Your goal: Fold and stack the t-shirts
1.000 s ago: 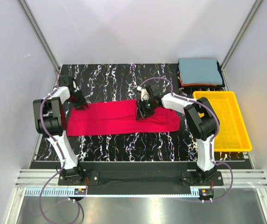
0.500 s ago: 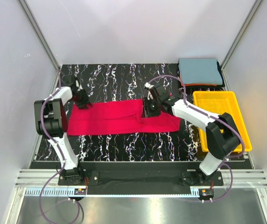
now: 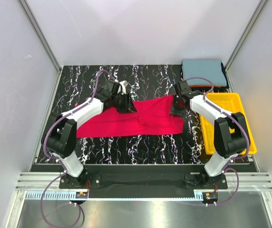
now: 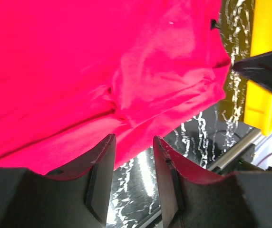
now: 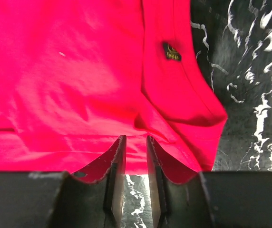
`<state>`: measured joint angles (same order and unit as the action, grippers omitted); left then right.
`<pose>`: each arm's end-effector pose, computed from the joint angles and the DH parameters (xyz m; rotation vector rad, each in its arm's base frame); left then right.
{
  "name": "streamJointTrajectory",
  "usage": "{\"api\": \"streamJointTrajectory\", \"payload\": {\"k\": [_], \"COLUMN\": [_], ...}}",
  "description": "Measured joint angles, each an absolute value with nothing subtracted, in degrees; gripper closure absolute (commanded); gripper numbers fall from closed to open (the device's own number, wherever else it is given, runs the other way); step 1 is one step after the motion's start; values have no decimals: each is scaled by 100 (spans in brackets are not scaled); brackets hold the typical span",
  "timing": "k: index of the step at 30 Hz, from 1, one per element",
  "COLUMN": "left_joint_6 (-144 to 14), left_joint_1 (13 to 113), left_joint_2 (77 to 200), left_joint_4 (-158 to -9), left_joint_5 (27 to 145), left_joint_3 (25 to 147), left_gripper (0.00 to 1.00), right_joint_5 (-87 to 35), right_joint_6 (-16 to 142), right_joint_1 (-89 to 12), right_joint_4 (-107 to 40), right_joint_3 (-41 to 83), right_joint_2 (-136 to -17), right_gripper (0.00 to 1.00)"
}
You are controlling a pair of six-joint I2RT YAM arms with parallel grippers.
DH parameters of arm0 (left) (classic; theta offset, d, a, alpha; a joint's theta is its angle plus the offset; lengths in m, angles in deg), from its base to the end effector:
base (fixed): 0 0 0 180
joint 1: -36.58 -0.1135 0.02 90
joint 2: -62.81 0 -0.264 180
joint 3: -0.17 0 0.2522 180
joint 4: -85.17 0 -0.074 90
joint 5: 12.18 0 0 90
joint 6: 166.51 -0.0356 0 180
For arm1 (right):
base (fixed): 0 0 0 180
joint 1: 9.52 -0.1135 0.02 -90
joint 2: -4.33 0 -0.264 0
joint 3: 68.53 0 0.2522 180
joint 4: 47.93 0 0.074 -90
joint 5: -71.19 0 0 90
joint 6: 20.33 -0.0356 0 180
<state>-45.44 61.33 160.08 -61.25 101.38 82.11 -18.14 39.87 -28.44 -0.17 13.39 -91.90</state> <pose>0.3271 -0.1665 0.2283 0.0583 2.5503 -0.9148 0.3259 0.1113 0.2168 0.2580 2.6684 0.2607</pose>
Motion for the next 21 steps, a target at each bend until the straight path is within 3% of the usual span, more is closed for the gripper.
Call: {"api": "streamJointTrajectory", "payload": {"k": [5,21], "left_joint_6": [-4337,-4048], "left_joint_1": [6378,6828], "left_joint_2": [16268,16843], "left_joint_4": [-6545,-7054], "left_joint_5": [10181,10148], "left_joint_3": [8170,7901], "left_gripper": [52,50], "right_joint_5": [-1930,-2199], "right_joint_6": [4121,4044], "right_joint_1": [-2824,-2819], "right_joint_4": [18,-167], "right_joint_3": [1332,827], "right_joint_2": [-9607,-9699], "right_gripper": [70,63]}}
